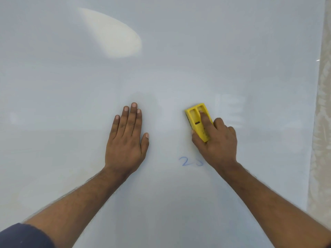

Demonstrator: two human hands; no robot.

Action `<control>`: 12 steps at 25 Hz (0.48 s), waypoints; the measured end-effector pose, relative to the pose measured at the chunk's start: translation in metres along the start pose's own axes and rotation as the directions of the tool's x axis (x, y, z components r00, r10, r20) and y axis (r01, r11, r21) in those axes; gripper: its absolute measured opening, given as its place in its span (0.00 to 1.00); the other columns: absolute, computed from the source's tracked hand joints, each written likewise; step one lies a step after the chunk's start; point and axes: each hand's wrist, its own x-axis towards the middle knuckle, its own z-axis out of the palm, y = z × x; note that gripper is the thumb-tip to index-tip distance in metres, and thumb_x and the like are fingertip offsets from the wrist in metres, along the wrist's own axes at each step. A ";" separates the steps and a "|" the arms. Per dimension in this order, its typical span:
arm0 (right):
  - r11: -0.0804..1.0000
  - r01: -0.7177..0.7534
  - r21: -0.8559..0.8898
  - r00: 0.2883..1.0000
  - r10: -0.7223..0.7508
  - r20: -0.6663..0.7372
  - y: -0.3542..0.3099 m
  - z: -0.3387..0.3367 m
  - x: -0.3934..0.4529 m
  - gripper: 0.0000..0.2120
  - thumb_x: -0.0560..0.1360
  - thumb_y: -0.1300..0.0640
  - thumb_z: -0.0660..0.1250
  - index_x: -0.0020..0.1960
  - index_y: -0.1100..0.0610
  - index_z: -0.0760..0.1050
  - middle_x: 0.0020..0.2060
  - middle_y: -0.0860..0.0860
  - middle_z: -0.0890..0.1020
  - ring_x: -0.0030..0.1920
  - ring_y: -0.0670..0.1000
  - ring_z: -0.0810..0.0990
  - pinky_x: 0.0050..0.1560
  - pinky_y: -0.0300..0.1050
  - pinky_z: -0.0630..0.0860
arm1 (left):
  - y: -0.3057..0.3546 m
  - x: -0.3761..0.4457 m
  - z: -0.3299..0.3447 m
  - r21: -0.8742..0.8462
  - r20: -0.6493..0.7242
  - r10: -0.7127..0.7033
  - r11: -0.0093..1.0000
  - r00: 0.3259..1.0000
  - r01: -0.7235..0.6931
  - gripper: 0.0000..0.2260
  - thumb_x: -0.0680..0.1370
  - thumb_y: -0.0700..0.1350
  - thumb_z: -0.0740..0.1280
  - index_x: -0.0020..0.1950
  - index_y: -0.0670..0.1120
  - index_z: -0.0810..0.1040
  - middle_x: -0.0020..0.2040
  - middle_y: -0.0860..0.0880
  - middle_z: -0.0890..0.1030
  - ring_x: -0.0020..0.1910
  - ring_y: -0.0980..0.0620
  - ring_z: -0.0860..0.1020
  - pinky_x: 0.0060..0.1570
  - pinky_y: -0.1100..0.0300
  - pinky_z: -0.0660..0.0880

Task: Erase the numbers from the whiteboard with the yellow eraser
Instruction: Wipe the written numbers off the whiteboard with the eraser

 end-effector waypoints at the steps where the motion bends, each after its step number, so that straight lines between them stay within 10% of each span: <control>1: 1.000 -0.010 0.007 1.000 0.010 -0.015 -0.009 0.003 0.002 0.26 0.72 0.44 0.63 0.68 0.54 0.72 0.36 0.55 0.71 0.30 0.57 0.69 0.35 0.49 0.67 | 0.000 0.000 0.000 0.000 -0.002 -0.002 1.000 1.000 0.002 0.29 0.84 0.51 0.51 0.82 0.40 0.52 0.83 0.43 0.52 0.82 0.45 0.51 0.80 0.46 0.51; 8: 0.944 0.329 0.013 0.939 -0.329 0.102 -0.027 0.011 -0.069 0.25 0.75 0.44 0.62 0.70 0.50 0.69 0.36 0.53 0.70 0.31 0.57 0.69 0.35 0.49 0.63 | -0.001 -0.014 0.002 -0.024 0.009 0.030 0.999 1.000 -0.030 0.29 0.83 0.52 0.53 0.82 0.41 0.53 0.83 0.44 0.53 0.82 0.46 0.51 0.80 0.47 0.51; 12: 0.985 0.169 -0.035 0.983 -0.166 0.079 0.025 -0.002 -0.074 0.26 0.73 0.42 0.63 0.68 0.52 0.69 0.35 0.54 0.71 0.31 0.58 0.71 0.35 0.49 0.66 | -0.004 -0.025 0.002 -0.019 0.038 0.048 0.999 0.998 -0.047 0.29 0.83 0.52 0.52 0.82 0.42 0.50 0.83 0.45 0.51 0.82 0.47 0.49 0.81 0.49 0.47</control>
